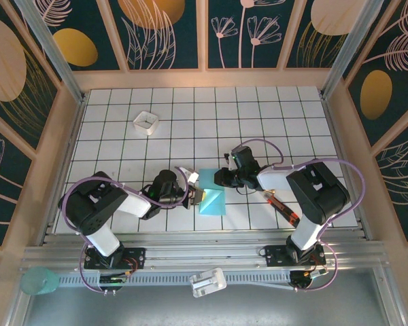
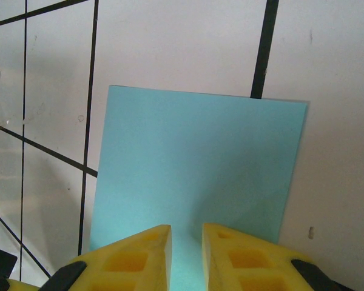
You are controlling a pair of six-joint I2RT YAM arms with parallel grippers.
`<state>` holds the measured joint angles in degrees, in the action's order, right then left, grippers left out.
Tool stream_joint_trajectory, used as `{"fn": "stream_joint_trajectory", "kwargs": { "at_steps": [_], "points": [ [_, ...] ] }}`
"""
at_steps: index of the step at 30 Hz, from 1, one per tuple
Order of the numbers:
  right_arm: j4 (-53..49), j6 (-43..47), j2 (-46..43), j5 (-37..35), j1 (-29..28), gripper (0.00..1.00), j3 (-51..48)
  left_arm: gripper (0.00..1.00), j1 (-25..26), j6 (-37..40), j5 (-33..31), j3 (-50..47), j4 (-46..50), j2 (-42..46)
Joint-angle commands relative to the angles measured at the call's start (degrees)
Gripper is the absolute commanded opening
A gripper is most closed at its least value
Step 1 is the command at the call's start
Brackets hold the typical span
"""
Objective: Fold a paper plane with a square sheet of paper (pick it up from the middle)
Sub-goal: Fold the triangle a second time at the center of the table.
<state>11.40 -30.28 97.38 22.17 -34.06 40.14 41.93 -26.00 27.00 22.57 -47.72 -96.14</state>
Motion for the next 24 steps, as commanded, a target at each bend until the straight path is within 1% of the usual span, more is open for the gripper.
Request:
{"fn": "stream_joint_trajectory", "kwargs": {
  "at_steps": [1,16,24],
  "points": [
    [-1.78,1.63,2.61,-2.93,0.36,0.21,0.46,0.0,-0.51,0.41,-0.02,-0.11,0.21,-0.8],
    [-2.05,1.72,2.8,-2.84,0.34,0.21,0.68,0.0,-0.94,2.26,-2.78,0.37,3.97,-0.93],
    [-1.99,1.64,3.15,-2.66,0.24,0.21,0.98,0.0,-0.95,2.69,-3.1,1.94,6.13,-1.72]
  ]
}}
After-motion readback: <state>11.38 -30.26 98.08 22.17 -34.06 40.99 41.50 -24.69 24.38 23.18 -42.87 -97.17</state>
